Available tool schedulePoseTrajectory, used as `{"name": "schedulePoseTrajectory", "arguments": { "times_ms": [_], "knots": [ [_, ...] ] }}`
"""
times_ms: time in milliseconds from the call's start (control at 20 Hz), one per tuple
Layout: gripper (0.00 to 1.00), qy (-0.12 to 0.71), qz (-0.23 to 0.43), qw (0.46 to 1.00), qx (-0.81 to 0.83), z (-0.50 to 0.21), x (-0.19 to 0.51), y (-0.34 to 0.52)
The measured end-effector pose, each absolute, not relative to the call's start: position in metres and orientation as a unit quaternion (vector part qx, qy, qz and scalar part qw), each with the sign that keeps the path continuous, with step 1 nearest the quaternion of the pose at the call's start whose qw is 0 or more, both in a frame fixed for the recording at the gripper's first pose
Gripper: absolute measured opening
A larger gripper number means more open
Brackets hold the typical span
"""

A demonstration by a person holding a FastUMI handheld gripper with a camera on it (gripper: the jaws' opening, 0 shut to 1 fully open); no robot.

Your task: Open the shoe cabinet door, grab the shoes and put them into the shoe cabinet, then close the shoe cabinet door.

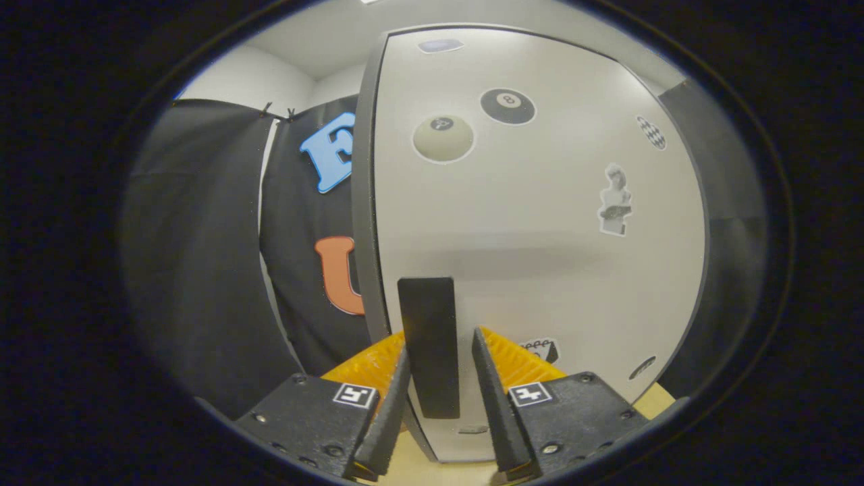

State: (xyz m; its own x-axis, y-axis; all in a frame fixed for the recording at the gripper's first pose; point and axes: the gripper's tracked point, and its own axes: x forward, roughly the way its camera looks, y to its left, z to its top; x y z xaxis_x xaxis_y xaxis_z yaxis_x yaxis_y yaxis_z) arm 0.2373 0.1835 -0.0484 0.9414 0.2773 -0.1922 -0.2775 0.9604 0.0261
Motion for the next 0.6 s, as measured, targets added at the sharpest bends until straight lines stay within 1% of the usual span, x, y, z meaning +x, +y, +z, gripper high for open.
{"name": "schedulePoseTrajectory", "arguments": {
  "times_ms": [50,150,600],
  "knots": [
    [0.53,0.093,0.149,0.984,0.009,-0.048,0.245,0.187],
    [0.33,0.094,0.166,0.982,0.011,-0.047,0.238,0.184],
    [0.33,0.119,0.228,0.966,-0.014,-0.049,0.214,0.173]
  ]
}}
